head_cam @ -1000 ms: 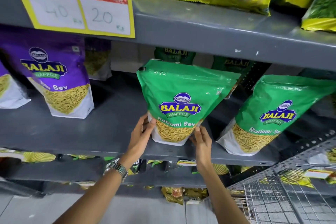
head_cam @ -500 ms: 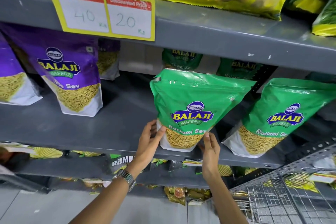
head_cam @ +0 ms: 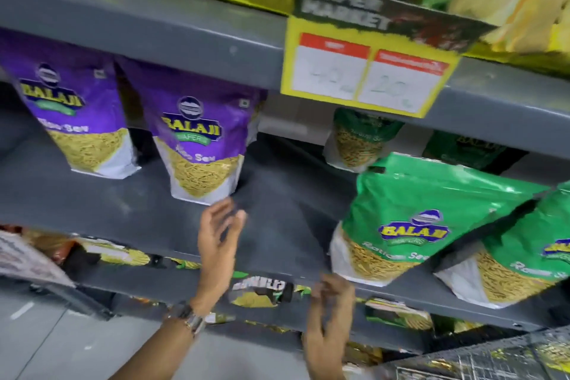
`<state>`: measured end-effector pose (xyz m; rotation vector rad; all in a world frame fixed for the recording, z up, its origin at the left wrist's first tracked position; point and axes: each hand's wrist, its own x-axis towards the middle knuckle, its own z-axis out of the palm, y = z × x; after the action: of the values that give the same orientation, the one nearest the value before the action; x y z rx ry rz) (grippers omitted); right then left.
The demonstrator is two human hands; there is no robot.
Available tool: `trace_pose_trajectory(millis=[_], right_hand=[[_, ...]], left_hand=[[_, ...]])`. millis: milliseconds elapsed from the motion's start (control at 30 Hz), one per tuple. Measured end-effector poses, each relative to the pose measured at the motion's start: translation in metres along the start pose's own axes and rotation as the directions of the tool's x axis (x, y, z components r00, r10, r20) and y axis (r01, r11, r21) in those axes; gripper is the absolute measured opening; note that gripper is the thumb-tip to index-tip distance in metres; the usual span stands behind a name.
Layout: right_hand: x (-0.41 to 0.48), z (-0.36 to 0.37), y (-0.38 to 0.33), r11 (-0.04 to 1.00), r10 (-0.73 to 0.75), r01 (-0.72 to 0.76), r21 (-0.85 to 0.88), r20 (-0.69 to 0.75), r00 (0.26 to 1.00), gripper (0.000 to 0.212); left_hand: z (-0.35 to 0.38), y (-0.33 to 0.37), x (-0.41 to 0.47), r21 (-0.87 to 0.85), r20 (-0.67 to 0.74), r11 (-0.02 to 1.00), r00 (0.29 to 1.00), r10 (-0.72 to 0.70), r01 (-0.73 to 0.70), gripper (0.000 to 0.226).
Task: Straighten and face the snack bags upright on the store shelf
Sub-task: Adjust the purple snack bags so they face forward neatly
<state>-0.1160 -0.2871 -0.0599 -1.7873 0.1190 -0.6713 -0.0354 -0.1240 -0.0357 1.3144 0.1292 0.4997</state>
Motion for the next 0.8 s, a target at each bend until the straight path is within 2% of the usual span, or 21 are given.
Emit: trace_pose_trajectory(millis=[67, 133, 200, 267, 367, 467, 567, 667, 800], right_hand=[[0.004, 0.046, -0.013, 0.996, 0.065, -0.074, 0.054, 0.157, 0.985, 0.027], [0.028, 0.095, -0.027, 0.951, 0.23, -0.264, 0.163, 0.199, 0.953, 0.026], [0.062, 0.136, -0.037, 0.875, 0.366, -0.415, 0.249, 0.222, 0.904, 0.035], [0.091, 0.166, -0.043, 0.818, 0.448, -0.515, 0.257, 0.279, 0.85, 0.042], [0.113, 0.191, -0.045, 0.749, 0.518, -0.621, 0.232, 0.379, 0.767, 0.033], [0.113, 0.197, -0.045, 0.737, 0.535, -0.645, 0.2, 0.411, 0.738, 0.023], [0.103, 0.194, -0.045, 0.768, 0.502, -0.609, 0.196, 0.407, 0.764, 0.025], [0.095, 0.192, -0.051, 0.804, 0.47, -0.572, 0.164, 0.413, 0.78, 0.025], [0.082, 0.19, -0.058, 0.816, 0.489, -0.558, 0.15, 0.333, 0.806, 0.021]], left_hand=[[-0.044, 0.005, 0.029, -0.011, -0.138, 1.0, 0.99, 0.014, -0.016, 0.022], [-0.08, 0.006, 0.063, 0.033, -0.191, 0.999, 0.981, -0.022, 0.029, 0.022], [-0.102, 0.006, 0.094, 0.09, -0.153, 0.987, 0.981, -0.119, 0.133, 0.032], [-0.113, 0.006, 0.122, 0.156, -0.079, 0.962, 0.973, -0.215, 0.225, 0.044], [-0.109, 0.008, 0.155, 0.23, 0.04, 0.929, 0.951, -0.308, 0.291, 0.049], [-0.103, 0.007, 0.169, 0.2, 0.174, 0.917, 0.908, -0.38, 0.346, 0.04], [-0.109, 0.003, 0.167, 0.207, 0.18, 0.918, 0.909, -0.376, 0.339, 0.03], [-0.118, 0.006, 0.164, 0.216, 0.207, 0.917, 0.903, -0.378, 0.334, 0.031], [-0.128, 0.015, 0.151, 0.216, 0.256, 0.925, 0.896, -0.364, 0.314, 0.03]])
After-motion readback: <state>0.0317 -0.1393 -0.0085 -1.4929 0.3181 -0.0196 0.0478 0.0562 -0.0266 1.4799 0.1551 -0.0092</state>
